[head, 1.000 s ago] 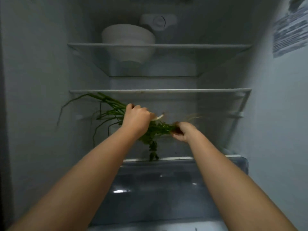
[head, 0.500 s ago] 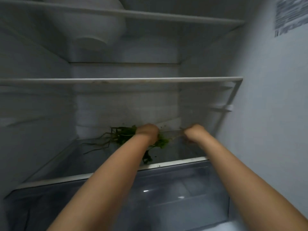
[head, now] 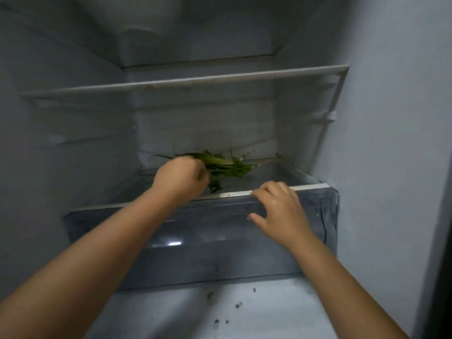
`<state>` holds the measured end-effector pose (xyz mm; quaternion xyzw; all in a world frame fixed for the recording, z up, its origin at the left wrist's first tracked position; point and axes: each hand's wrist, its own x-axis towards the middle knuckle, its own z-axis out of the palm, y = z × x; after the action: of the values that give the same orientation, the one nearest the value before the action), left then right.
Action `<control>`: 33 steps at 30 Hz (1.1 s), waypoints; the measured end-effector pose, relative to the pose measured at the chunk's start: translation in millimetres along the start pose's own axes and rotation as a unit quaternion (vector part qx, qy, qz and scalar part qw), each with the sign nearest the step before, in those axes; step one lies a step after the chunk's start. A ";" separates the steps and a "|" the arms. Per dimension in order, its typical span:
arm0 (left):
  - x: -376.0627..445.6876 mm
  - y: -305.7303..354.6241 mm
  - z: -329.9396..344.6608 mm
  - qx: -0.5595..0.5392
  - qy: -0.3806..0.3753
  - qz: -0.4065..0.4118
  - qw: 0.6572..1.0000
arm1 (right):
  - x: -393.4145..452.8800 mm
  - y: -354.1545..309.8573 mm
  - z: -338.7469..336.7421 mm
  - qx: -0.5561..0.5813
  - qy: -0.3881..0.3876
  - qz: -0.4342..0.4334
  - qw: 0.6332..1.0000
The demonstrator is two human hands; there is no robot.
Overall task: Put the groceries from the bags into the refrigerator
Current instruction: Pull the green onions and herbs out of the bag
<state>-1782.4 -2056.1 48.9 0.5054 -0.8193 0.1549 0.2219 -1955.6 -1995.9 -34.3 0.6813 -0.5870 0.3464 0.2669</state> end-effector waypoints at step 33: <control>-461.6 70.6 -171.4 0.182 -0.016 -0.326 0.927 | -219.4 -248.5 -233.1 0.153 -0.130 -0.100 0.975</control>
<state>-1629.9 -1592.5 -47.0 0.7791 -0.5702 0.2121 0.1510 -1763.4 -1639.5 -52.0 0.8084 -0.4857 0.3125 0.1140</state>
